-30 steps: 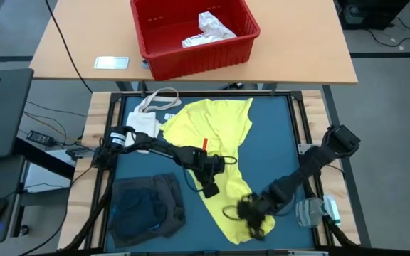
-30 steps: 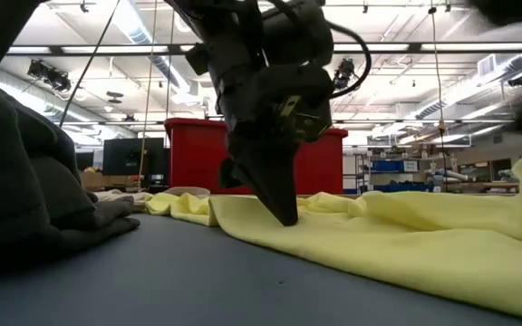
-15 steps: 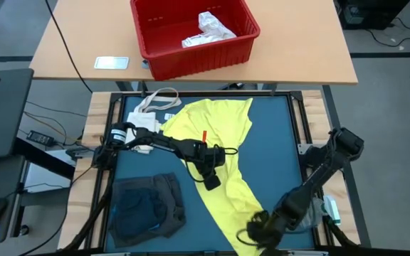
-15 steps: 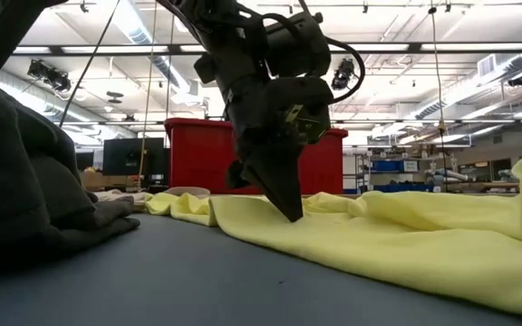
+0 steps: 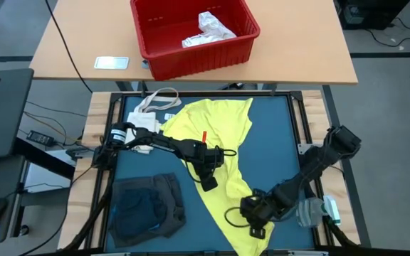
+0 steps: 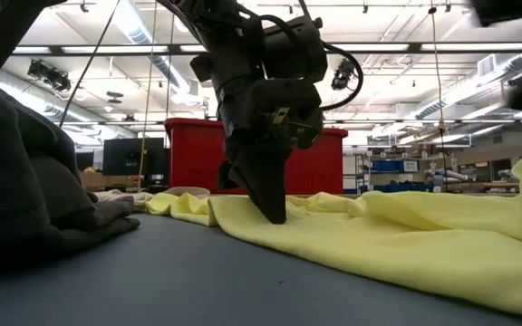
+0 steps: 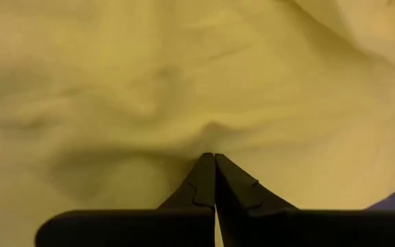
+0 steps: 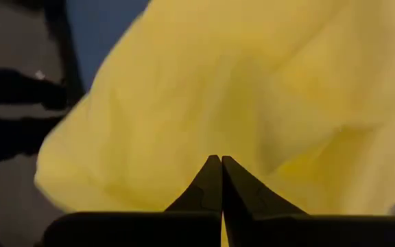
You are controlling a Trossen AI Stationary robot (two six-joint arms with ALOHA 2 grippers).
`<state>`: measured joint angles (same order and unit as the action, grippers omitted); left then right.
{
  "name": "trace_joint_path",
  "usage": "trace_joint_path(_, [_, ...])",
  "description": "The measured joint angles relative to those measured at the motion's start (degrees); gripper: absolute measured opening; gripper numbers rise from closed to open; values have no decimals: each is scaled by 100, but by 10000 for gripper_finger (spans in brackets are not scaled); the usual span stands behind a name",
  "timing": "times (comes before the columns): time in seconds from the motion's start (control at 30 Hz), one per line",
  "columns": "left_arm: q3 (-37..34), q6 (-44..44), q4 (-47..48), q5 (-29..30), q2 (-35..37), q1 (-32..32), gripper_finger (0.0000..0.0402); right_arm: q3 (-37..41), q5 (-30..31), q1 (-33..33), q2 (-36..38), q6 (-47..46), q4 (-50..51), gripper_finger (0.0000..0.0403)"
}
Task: Fold laundry
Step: Fold the yellow shirt
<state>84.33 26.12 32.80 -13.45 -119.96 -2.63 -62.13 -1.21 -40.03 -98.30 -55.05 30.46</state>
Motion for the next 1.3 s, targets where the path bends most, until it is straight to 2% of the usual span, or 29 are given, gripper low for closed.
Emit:
trace_joint_path(0.1, [0,-1,-1,52,0,0,4,316,-120,-313,-3,-393,-244,5])
trace_joint_path(0.17, [0,1,-2,75,0,0,4,478,-440,-524,-4,-682,-219,5])
trace_joint_path(0.3, [0,1,-4,104,0,0,4,511,-1693,-886,-4,-1070,422,5])
trace_joint_path(0.37, [2,1,-19,118,0,0,4,300,-2164,-1053,-2,-934,945,5])
trace_joint_path(0.47, [2,1,-107,139,0,0,4,-40,-2426,-1226,7,-508,1802,5])
trace_joint_path(0.63, [2,-3,-169,150,0,8,4,-428,-2676,-1250,9,-27,1847,10])
trace_joint_path(0.8, [2,-37,-129,142,0,24,4,-665,-2088,-1234,9,-204,1766,36])
trace_joint_path(1.0, [2,-85,-92,136,0,24,4,-935,-1531,-1075,226,-331,1939,96])
trace_joint_path(1.2, [2,-152,-94,112,0,82,4,-898,81,-809,593,-702,2328,173])
trace_joint_path(1.3, [2,-170,-98,107,0,158,4,-519,269,-532,569,-490,2174,205])
